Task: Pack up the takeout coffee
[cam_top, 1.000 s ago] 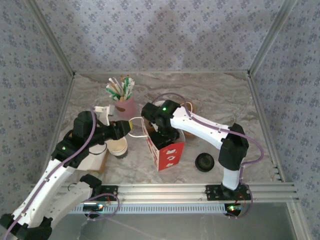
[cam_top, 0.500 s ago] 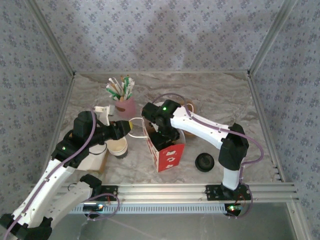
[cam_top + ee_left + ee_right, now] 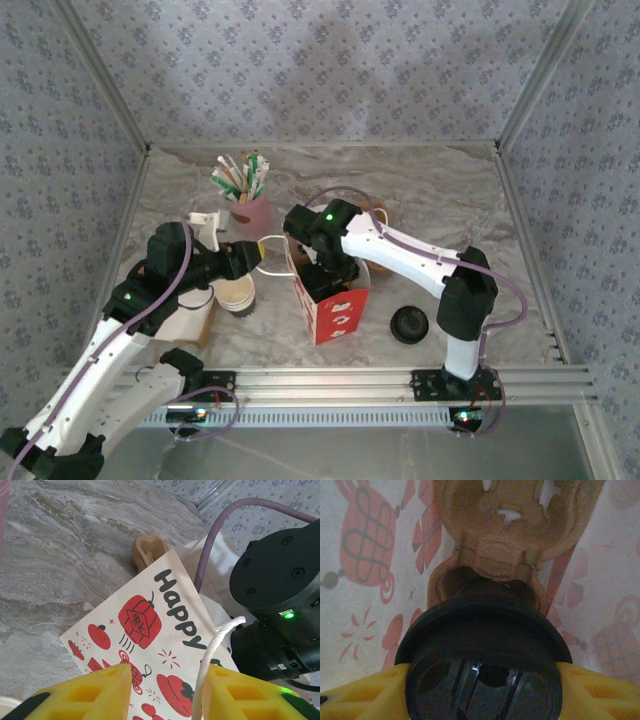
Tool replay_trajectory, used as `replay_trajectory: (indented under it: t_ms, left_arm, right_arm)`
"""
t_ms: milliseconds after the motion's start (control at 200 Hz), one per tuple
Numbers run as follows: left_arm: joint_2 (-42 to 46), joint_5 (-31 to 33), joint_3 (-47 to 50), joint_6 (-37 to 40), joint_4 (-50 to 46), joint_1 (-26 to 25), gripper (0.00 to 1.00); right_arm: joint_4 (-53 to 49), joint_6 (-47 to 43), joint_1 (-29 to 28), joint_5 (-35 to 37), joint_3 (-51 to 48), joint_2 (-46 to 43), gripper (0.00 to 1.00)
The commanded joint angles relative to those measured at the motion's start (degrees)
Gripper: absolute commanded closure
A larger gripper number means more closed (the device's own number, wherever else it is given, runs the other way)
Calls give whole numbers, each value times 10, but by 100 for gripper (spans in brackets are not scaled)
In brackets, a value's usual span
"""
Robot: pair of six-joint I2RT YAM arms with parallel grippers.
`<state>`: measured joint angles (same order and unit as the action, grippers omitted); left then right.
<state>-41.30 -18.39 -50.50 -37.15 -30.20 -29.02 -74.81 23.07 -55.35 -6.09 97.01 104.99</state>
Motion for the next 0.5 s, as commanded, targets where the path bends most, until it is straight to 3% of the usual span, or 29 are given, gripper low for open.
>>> replay_trajectory:
  t_ms: [0,495]
  left_arm:
    - [6,8,-2,2,-2,-3,60]
    - [6,8,-1,1,0,-3,60]
  right_arm:
    - [-23,-1,4,-13,11,1,39]
    - [-3,-4,5,-23,-6,-3,39]
